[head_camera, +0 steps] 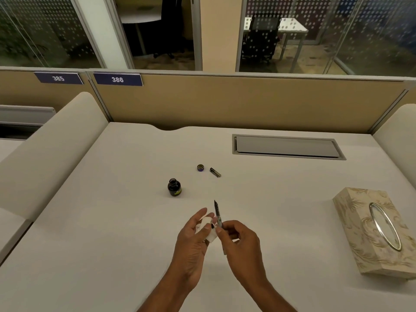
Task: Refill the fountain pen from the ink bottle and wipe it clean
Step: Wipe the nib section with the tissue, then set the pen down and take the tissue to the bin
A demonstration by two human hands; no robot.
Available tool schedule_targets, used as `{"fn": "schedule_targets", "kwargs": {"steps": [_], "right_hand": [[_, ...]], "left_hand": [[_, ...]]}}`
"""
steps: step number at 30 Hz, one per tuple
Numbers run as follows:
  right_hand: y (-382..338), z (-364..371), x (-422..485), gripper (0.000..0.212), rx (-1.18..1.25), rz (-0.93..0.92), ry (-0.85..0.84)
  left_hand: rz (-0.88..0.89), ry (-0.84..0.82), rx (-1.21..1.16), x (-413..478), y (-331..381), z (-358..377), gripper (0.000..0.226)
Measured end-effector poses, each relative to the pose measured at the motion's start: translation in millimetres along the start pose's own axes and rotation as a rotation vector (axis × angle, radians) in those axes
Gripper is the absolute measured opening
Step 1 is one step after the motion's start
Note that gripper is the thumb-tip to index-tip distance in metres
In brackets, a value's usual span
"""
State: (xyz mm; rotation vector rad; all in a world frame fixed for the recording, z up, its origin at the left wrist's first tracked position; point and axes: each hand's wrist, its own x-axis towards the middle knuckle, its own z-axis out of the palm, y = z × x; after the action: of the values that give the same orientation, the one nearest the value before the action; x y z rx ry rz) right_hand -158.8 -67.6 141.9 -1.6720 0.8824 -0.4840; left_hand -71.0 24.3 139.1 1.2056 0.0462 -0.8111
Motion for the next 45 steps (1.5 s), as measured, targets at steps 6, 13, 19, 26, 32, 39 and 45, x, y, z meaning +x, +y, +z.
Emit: {"fn": "schedule_targets", "kwargs": {"steps": [6, 13, 19, 26, 32, 39, 45], "right_hand": [[24, 10, 22, 0.007, -0.093, 0.004, 0.073], [52, 26, 51, 0.014, -0.267, 0.000, 0.126], [71, 37, 66, 0.018, -0.438, -0.023, 0.153], [81, 44, 73, 0.017, -0.573, -0.155, 0.191], [89, 48, 77, 0.013, -0.754, -0.182, 0.165], [96, 50, 76, 0.011, -0.842, -0.177, 0.157], [106, 54, 75, 0.007, -0.866, -0.202, 0.186]], "left_hand": [[0.175, 0.119, 0.436, 27, -12, -21, 0.034], [0.304, 0.201, 0.707, 54, -28, -45, 0.043], [0.346, 0.183, 0.828, 68, -43, -66, 0.043], [0.369, 0.157, 0.851, 67, -49, -69, 0.042], [0.404, 0.126, 0.909, 65, -45, -66, 0.044], [0.412, 0.114, 0.939, 66, -48, -69, 0.044], [0.421, 0.074, 0.965, 69, -52, -71, 0.046]]}}
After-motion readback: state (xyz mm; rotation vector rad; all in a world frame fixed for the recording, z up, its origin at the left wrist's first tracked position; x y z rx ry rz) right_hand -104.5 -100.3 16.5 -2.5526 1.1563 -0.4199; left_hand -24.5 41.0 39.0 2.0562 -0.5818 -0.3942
